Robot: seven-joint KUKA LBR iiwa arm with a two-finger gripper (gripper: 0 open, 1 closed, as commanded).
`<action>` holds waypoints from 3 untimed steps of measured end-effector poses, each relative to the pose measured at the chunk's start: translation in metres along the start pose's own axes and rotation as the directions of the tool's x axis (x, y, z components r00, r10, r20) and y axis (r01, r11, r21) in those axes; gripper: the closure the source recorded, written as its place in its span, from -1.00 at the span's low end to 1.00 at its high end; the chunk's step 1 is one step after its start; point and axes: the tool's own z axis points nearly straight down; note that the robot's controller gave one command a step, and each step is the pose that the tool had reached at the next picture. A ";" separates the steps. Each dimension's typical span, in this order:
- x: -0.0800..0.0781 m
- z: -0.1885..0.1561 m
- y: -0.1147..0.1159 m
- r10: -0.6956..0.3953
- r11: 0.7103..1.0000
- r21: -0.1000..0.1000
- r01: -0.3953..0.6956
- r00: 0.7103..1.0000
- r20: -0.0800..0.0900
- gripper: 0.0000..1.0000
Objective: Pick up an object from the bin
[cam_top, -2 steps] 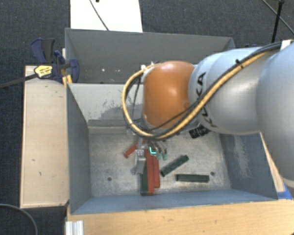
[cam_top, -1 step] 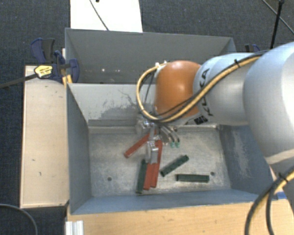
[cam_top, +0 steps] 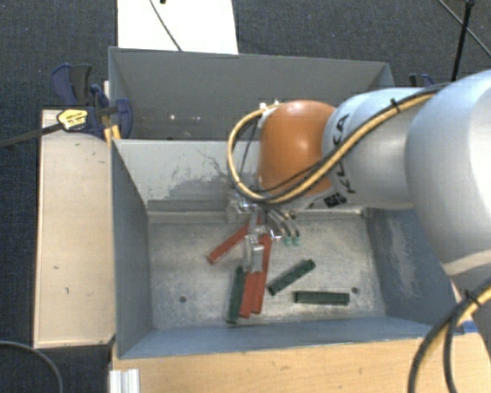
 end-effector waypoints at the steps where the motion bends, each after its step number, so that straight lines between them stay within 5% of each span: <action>1: -0.001 -0.001 0.001 0.007 1.000 0.000 -0.007 1.000 0.001 -1.00; 3: -0.003 -0.004 0.002 0.020 1.000 -0.001 -0.020 1.000 0.004 -1.00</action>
Offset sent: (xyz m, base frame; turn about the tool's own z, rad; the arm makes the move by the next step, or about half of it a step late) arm 0.0000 0.0000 0.0000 0.0000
